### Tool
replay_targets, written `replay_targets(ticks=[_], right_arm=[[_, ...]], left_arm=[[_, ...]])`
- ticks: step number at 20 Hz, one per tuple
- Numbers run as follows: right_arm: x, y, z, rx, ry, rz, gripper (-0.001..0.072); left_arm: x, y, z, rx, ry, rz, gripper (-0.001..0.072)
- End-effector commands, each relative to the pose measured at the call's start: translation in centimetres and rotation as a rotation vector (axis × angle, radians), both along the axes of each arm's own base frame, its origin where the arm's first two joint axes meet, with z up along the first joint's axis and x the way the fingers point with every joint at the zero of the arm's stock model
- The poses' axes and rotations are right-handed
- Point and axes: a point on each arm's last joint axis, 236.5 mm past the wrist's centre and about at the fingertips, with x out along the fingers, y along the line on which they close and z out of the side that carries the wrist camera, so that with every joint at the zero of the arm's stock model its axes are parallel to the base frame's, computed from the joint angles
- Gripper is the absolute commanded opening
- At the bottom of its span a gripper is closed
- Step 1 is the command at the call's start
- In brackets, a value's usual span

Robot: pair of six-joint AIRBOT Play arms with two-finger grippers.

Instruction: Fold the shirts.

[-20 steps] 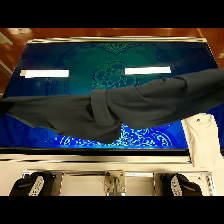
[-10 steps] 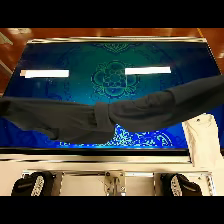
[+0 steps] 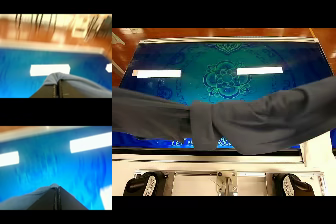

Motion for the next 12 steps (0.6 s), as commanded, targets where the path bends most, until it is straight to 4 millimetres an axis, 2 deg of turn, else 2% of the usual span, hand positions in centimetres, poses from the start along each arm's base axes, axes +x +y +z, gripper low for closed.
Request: replay_targets(ticks=[1, 3, 5, 7, 9, 12], right_arm=[[1.1, -0.4, -9.4, 0.083, 0.393, 0.070, 0.0051], [3.4, -0.7, -15.0, 0.161, 0.542, 0.104, 0.0050], [6.3, -0.5, -21.2, 0.245, 0.647, 0.112, 0.0051], [10.1, 1.4, -26.6, 0.326, 0.679, 0.135, 0.0051], [14.0, 3.6, -30.8, 0.365, 0.683, 0.144, 0.0051], [18.5, 7.1, -35.6, 0.395, 0.683, 0.160, 0.0052]], left_arm=[[2.7, 1.4, -9.9, -0.038, 0.312, 0.026, 0.0038], [5.5, 1.8, -14.8, -0.102, 0.430, 0.030, 0.0039], [8.6, 2.1, -18.7, -0.178, 0.516, 0.033, 0.0039], [12.0, 1.9, -21.1, -0.213, 0.528, -0.007, 0.0039], [15.4, 1.8, -23.7, -0.221, 0.551, -0.025, 0.0040], [18.2, 0.6, -30.4, -0.202, 0.715, -0.073, 0.0040]])
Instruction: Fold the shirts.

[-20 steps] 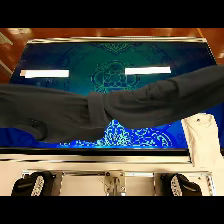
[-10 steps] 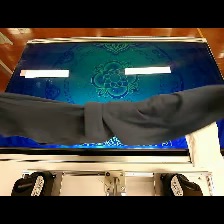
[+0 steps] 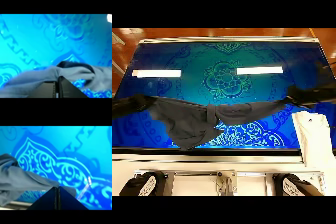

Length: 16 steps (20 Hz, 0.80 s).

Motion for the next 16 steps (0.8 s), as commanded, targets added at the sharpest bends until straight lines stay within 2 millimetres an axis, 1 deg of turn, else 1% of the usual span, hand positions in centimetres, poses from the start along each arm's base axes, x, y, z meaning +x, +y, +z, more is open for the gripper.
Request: replay_targets(ticks=[1, 2, 3, 4, 5, 6, 7, 8, 9, 10, 11, 12, 13, 16], right_arm=[[5.1, 4.3, -6.4, 0.066, -0.002, -0.034, 0.0052], [5.8, 5.4, -7.2, 0.091, 0.001, -0.040, 0.0054], [6.4, 6.3, -7.5, 0.115, -0.003, -0.046, 0.0143], [6.8, 6.8, -7.4, 0.131, -0.015, -0.053, 0.0443], [6.8, 7.1, -7.0, 0.139, -0.032, -0.037, 0.0680], [6.5, 7.0, -6.5, 0.131, -0.041, -0.010, 0.0680], [5.5, 7.1, -6.0, 0.123, -0.033, 0.035, 0.0679], [3.9, 7.3, -5.7, 0.121, -0.003, 0.086, 0.0679], [2.2, 8.1, -5.6, 0.125, 0.034, 0.153, 0.0679], [0.2, 9.0, -5.9, 0.120, 0.088, 0.227, 0.0679], [-1.7, 9.8, -6.7, 0.091, 0.143, 0.298, 0.0679], [-3.1, 10.6, -7.5, 0.054, 0.173, 0.352, 0.0679], [-4.0, 11.5, -8.5, 0.019, 0.187, 0.397, 0.0678], [-5.2, 14.7, -10.6, 0.000, 0.197, 0.443, 0.0679]], left_arm=[[3.2, -1.5, -8.1, -0.024, 0.165, -0.059, 0.0040], [3.4, -1.8, -10.1, -0.034, 0.224, -0.069, 0.0040], [3.5, -1.9, -12.0, -0.042, 0.277, -0.074, 0.0044], [3.6, -1.9, -13.2, -0.047, 0.312, -0.074, 0.0161], [3.4, -1.8, -13.9, -0.053, 0.338, -0.076, 0.0429], [2.8, -1.3, -14.2, -0.053, 0.365, -0.081, 0.0718], [2.1, -0.3, -14.4, -0.029, 0.385, -0.087, 0.0697], [1.2, 0.8, -14.7, -0.004, 0.412, -0.088, 0.0697], [0.1, 2.2, -14.8, 0.023, 0.443, -0.086, 0.0696], [-1.1, 3.4, -14.9, 0.044, 0.479, -0.085, 0.0696], [-2.3, 4.2, -14.9, 0.052, 0.513, -0.086, 0.0696], [-3.5, 4.6, -14.9, 0.048, 0.539, -0.085, 0.0696], [-4.8, 4.9, -15.1, 0.044, 0.562, -0.082, 0.0697], [-8.2, 5.1, -16.2, 0.022, 0.614, -0.055, 0.0699]])
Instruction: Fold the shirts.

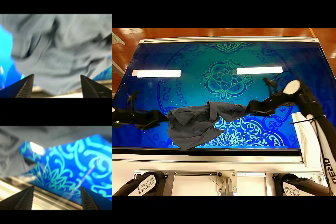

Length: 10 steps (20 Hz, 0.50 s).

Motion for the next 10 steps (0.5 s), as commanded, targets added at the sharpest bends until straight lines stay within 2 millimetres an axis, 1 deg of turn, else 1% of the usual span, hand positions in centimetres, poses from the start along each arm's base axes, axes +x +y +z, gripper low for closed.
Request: replay_targets(ticks=[1, 3, 4, 6, 7, 8, 10], right_arm=[[-2.6, 3.1, -2.3, -0.038, 0.045, 0.094, 0.0679], [-3.4, 4.6, -3.0, -0.018, 0.082, 0.118, 0.0679], [-3.9, 5.2, -3.5, -0.016, 0.102, 0.126, 0.0679], [-4.7, 6.6, -4.4, 0.004, 0.146, 0.139, 0.0679], [-5.0, 7.4, -4.7, 0.025, 0.169, 0.138, 0.0679], [-5.2, 8.3, -4.9, 0.048, 0.184, 0.132, 0.0679], [-5.0, 9.8, -5.1, 0.095, 0.201, 0.108, 0.0679]], left_arm=[[-4.6, 0.6, -1.3, -0.009, 0.094, 0.017, 0.0701], [-6.6, 0.5, -2.4, -0.029, 0.130, 0.040, 0.0705], [-7.7, 0.0, -3.3, -0.045, 0.162, 0.045, 0.0705], [-10.1, -1.6, -5.5, -0.093, 0.239, 0.043, 0.0705], [-11.0, -2.4, -6.4, -0.122, 0.257, 0.046, 0.0706], [-11.3, -3.3, -7.2, -0.150, 0.261, 0.059, 0.0706], [-10.1, -4.1, -7.6, -0.196, 0.213, 0.096, 0.0706]])
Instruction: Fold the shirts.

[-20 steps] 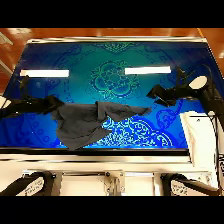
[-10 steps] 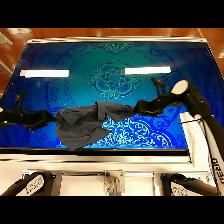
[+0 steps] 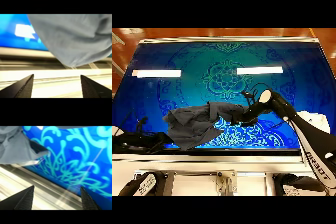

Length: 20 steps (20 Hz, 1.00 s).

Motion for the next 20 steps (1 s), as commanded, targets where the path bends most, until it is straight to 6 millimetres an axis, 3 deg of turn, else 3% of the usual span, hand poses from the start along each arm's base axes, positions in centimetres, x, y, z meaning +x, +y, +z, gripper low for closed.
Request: replay_targets(ticks=[1, 4, 8, 12, 13, 17, 18, 20], right_arm=[[-0.2, 2.8, -0.5, 0.073, 0.046, -0.038, 0.0679], [0.0, 3.7, -0.9, 0.086, 0.053, -0.058, 0.0679], [0.0, 4.8, -1.4, 0.089, 0.033, -0.062, 0.0679], [-0.6, 6.1, -2.2, 0.082, 0.045, -0.063, 0.0679], [-1.0, 6.4, -2.6, 0.079, 0.056, -0.054, 0.0679], [-1.9, 7.8, -4.2, 0.055, 0.077, -0.063, 0.0680], [-1.9, 8.3, -4.2, 0.060, 0.073, -0.072, 0.0679], [-1.7, 9.6, -3.8, 0.091, 0.068, -0.101, 0.0679]], left_arm=[[0.2, -1.6, -1.4, -0.070, -0.018, 0.065, 0.0706], [-0.3, -2.5, -2.3, -0.080, 0.016, 0.021, 0.0706], [-1.0, -5.4, -4.1, -0.092, 0.070, -0.079, 0.0706], [1.8, -7.9, -4.8, -0.119, 0.018, -0.011, 0.0700], [2.5, -8.2, -4.8, -0.120, -0.001, 0.010, 0.0646], [3.0, -8.5, -4.8, -0.115, -0.028, 0.009, 0.0143], [2.9, -8.6, -4.6, -0.116, -0.049, -0.022, 0.0049], [2.7, -8.8, -4.0, -0.126, -0.075, -0.066, 0.0040]])
